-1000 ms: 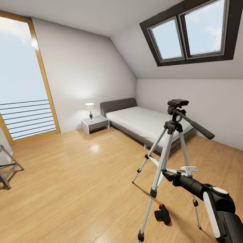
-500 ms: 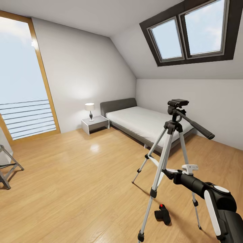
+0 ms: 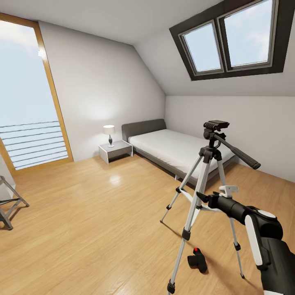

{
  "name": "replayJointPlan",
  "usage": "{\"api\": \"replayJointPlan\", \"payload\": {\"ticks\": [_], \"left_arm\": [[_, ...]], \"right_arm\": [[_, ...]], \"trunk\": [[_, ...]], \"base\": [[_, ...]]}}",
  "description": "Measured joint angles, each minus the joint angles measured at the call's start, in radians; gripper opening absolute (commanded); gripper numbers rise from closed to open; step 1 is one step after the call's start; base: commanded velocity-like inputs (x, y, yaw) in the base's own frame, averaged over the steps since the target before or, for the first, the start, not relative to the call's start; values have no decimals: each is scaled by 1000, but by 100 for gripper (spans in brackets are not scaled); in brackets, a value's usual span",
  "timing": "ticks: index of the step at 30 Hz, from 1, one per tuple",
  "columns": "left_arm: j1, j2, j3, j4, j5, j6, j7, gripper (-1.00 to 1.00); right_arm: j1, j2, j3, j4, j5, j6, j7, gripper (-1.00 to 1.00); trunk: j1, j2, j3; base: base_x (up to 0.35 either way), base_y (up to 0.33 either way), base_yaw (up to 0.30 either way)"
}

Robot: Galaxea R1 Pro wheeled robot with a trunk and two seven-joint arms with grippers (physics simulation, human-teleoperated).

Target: Attach the digital camera to the camera tripod in the bedroom.

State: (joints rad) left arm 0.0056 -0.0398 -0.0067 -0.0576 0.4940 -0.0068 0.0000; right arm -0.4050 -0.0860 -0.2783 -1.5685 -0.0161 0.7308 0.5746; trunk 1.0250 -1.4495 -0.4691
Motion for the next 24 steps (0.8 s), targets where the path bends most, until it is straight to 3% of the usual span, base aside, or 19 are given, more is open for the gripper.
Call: {"api": "replayJointPlan", "payload": {"ticks": [9, 16, 24], "left_arm": [[0, 0, 0, 0, 1, 0, 0, 100], [0, 0, 0, 1, 1, 0, 0, 100], [0, 0, 0, 1, 1, 0, 0, 100]], "right_arm": [[-9, -3, 0, 0, 0, 26, 5, 100], [-16, -11, 0, -3, 0, 36, 68, 100], [-107, -9, 0, 0, 0, 124, 88, 100]], "trunk": [[0, 0, 0], [0, 0, 0], [0, 0, 0]], "base": [[0, 0, 0], [0, 0, 0], [0, 0, 0]]}}
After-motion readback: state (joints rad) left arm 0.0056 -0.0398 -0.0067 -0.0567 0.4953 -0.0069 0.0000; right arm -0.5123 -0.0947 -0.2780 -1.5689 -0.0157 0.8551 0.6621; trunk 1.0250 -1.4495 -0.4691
